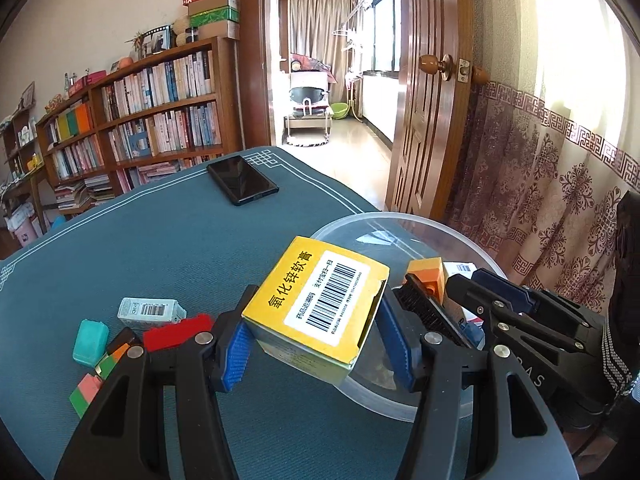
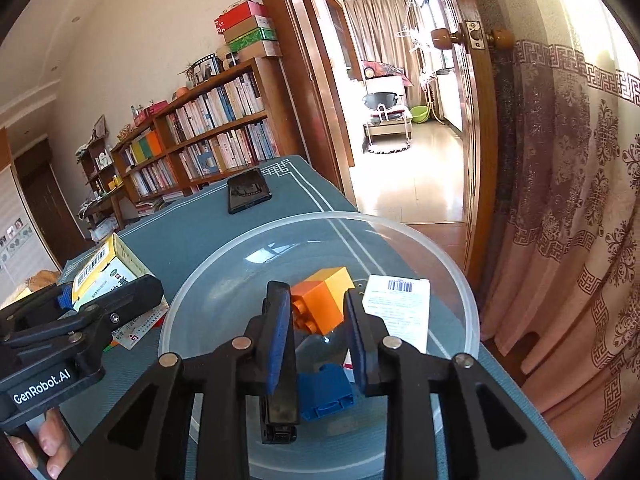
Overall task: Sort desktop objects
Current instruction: 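Open the left tool to drop the yellow box while the right tool drops the brush into the bowl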
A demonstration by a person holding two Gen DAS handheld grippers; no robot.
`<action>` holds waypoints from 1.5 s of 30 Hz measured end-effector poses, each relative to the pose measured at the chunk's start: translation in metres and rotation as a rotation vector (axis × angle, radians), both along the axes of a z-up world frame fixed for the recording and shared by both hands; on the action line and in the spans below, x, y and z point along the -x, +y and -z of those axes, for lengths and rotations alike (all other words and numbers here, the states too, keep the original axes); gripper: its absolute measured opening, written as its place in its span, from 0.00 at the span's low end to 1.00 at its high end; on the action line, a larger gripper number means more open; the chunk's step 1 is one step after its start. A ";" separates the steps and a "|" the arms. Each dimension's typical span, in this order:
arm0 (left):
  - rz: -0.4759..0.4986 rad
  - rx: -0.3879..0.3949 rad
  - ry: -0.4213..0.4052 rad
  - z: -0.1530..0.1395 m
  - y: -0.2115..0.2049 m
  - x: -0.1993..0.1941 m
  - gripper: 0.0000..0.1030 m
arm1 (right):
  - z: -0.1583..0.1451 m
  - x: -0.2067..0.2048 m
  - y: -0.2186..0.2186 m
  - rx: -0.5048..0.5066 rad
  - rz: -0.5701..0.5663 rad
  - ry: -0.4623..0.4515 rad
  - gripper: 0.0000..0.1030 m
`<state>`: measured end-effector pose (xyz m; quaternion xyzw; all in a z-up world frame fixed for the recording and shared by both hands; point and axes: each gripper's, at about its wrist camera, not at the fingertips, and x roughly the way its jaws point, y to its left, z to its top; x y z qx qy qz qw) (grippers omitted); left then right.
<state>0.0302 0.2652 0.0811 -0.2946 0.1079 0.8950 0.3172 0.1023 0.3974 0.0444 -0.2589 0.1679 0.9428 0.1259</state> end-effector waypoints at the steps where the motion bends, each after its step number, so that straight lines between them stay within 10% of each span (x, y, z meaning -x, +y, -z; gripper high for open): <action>1: 0.006 -0.002 -0.002 0.001 0.004 0.000 0.59 | 0.001 0.000 0.002 0.005 0.007 0.001 0.38; 11: 0.057 -0.067 -0.113 0.008 0.014 0.013 0.74 | 0.006 -0.003 0.017 0.032 0.078 -0.003 0.65; 45: -0.226 -0.076 -0.099 0.004 -0.085 0.049 0.74 | 0.002 -0.004 -0.001 0.018 0.039 0.010 0.81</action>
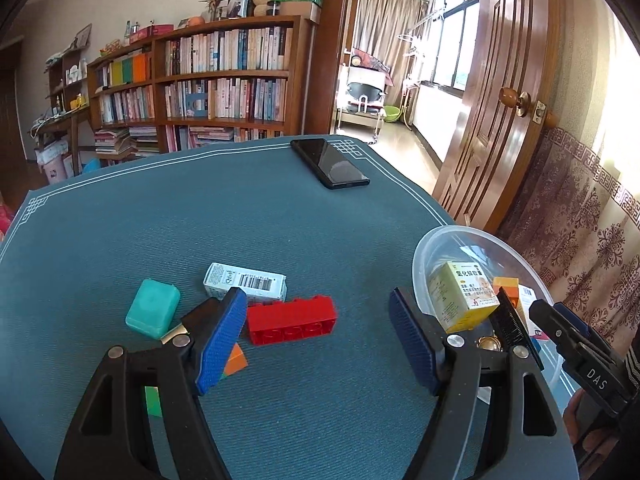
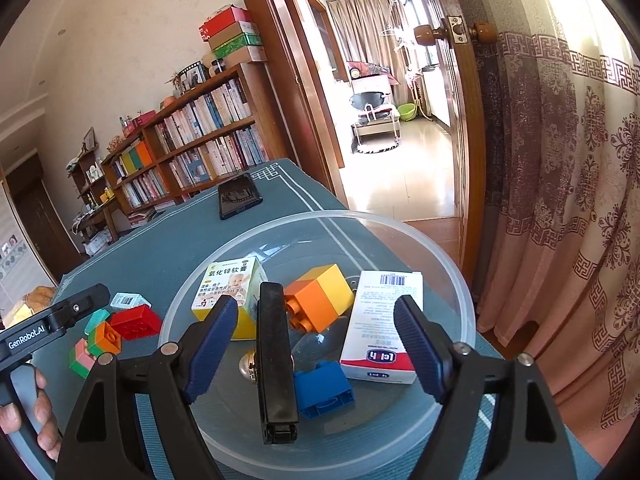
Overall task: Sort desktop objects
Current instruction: 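Open the left tool to drop the yellow box while the right tool drops the brush into the bowl, then withdraw both tools from the bowl back over the table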
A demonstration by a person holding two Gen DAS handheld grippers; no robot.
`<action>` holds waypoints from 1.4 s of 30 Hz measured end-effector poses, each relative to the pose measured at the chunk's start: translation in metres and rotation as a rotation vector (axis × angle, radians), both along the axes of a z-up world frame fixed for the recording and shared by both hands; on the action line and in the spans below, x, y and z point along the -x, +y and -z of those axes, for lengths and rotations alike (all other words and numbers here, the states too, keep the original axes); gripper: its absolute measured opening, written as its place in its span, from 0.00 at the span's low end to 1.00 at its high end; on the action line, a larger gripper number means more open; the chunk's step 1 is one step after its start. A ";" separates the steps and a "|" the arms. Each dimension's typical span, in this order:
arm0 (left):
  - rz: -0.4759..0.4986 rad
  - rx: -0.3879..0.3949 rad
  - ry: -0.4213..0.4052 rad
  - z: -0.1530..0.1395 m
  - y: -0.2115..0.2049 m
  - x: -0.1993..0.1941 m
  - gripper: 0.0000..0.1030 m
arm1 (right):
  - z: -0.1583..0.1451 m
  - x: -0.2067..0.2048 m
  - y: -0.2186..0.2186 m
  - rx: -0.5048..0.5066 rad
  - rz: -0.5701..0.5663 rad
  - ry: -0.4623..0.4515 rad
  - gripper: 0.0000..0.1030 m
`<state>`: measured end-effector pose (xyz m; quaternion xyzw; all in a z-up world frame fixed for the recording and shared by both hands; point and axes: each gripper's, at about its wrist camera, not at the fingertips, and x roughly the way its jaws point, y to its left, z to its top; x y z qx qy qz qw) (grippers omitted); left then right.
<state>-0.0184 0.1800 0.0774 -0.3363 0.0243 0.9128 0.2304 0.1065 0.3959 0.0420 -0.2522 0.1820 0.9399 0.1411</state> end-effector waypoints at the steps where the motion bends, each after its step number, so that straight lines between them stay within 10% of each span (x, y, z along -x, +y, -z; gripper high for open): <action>1: -0.013 -0.003 -0.004 0.000 -0.007 0.002 0.74 | -0.001 0.000 -0.002 -0.001 -0.006 0.001 0.81; 42: -0.150 0.069 -0.080 0.041 -0.105 0.009 0.74 | -0.042 0.032 -0.114 -0.046 -0.246 0.103 0.82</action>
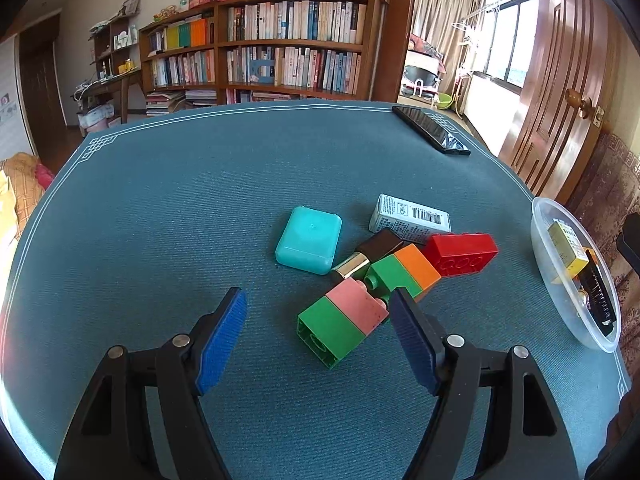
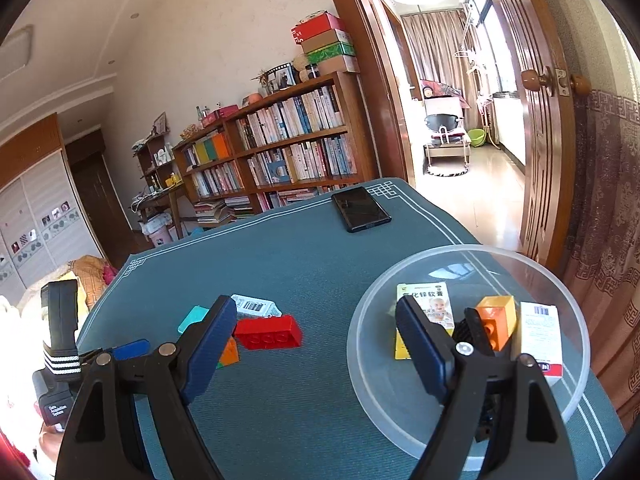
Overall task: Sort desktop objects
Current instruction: 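Withdraw both tools from the bowl back over the table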
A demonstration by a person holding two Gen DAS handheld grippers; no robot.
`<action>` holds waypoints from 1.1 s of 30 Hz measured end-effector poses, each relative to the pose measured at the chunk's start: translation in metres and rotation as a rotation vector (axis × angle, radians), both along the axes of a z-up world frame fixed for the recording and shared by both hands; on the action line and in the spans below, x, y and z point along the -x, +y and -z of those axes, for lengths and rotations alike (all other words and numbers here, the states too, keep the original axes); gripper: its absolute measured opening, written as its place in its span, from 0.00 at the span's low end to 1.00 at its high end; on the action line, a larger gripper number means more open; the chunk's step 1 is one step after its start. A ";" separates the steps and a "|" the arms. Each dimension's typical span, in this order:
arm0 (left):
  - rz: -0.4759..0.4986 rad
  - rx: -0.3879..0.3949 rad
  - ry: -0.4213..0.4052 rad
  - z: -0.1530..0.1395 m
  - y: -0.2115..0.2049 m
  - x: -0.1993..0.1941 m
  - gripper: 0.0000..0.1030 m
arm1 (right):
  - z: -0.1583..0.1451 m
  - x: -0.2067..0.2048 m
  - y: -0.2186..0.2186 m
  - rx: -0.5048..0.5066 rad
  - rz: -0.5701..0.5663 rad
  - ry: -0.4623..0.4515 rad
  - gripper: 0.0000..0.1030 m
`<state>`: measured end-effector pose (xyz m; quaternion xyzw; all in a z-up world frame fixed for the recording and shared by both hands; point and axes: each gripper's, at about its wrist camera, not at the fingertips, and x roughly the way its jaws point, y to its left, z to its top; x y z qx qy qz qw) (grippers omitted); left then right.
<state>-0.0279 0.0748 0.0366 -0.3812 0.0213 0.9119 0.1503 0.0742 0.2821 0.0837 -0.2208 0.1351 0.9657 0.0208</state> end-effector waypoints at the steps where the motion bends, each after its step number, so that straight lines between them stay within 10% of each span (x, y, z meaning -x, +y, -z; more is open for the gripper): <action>1: 0.001 0.003 -0.002 0.001 0.000 0.000 0.74 | -0.001 0.003 -0.005 -0.003 -0.014 0.001 0.82; 33: -0.022 -0.067 -0.044 0.013 -0.012 0.006 0.81 | 0.043 0.033 -0.071 -0.054 -0.096 -0.002 0.83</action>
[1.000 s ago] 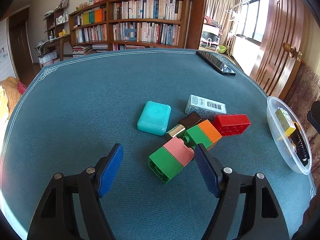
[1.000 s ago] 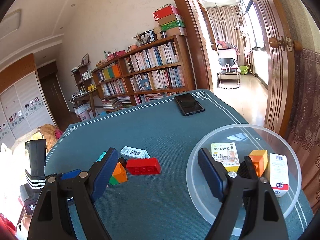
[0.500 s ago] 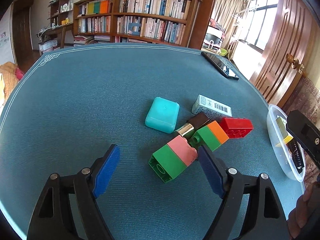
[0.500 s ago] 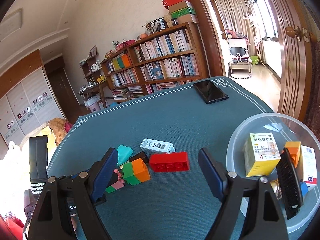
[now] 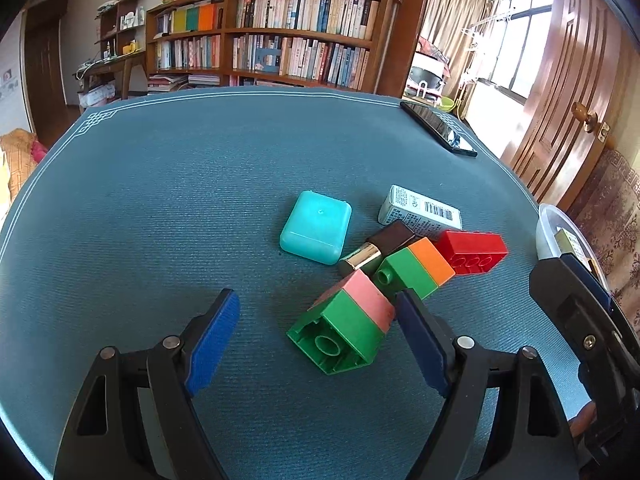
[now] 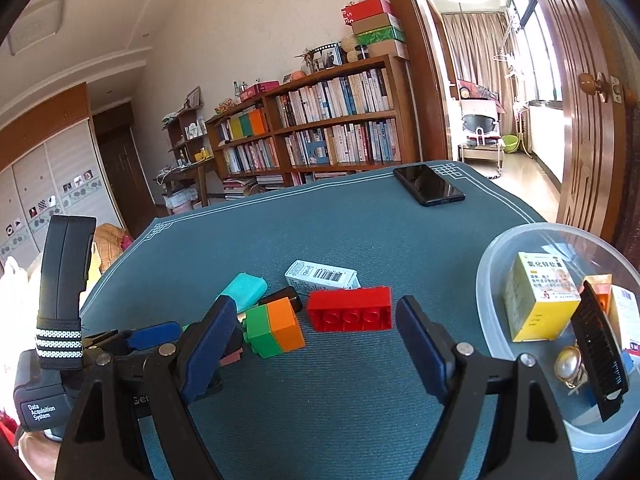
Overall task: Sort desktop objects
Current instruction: 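Withdraw both tools from the bowl back over the table, then grasp the pink-green brick with the left tool while the right tool grasps the green-orange brick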
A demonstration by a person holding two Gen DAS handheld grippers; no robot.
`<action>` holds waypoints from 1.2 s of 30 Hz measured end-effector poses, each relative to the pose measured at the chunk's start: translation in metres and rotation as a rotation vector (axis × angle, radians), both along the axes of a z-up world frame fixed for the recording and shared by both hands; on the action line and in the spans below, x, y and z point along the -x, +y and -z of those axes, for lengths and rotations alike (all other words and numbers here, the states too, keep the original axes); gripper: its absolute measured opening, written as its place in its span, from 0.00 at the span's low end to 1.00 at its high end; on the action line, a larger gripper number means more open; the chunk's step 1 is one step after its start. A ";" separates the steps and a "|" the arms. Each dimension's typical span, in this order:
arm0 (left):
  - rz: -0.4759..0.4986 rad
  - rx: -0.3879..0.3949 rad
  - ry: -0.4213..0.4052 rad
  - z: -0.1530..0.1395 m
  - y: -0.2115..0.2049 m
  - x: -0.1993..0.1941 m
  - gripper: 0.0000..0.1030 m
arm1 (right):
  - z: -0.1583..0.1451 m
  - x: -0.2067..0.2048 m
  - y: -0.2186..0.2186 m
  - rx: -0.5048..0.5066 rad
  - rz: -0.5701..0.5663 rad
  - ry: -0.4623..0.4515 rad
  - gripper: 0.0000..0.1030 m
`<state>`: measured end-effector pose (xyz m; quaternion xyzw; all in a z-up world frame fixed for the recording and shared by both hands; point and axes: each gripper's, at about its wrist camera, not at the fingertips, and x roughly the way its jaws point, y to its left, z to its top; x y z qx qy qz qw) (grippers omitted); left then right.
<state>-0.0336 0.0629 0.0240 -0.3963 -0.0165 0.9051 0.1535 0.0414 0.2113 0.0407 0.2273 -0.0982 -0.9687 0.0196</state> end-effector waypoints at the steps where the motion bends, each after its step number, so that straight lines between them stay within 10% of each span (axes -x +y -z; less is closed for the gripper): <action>1: -0.001 -0.002 0.001 0.000 0.000 0.001 0.81 | 0.000 0.000 0.001 -0.009 0.008 0.007 0.83; 13: -0.031 0.044 -0.013 0.011 0.002 0.005 0.77 | 0.005 0.001 0.017 0.012 0.049 0.000 0.83; 20: -0.037 0.029 -0.007 0.009 -0.003 0.005 0.36 | 0.004 -0.001 0.013 -0.004 0.017 0.008 0.83; 36: -0.153 0.054 0.089 -0.009 -0.033 0.007 0.33 | 0.010 0.013 -0.009 -0.077 -0.060 -0.080 0.63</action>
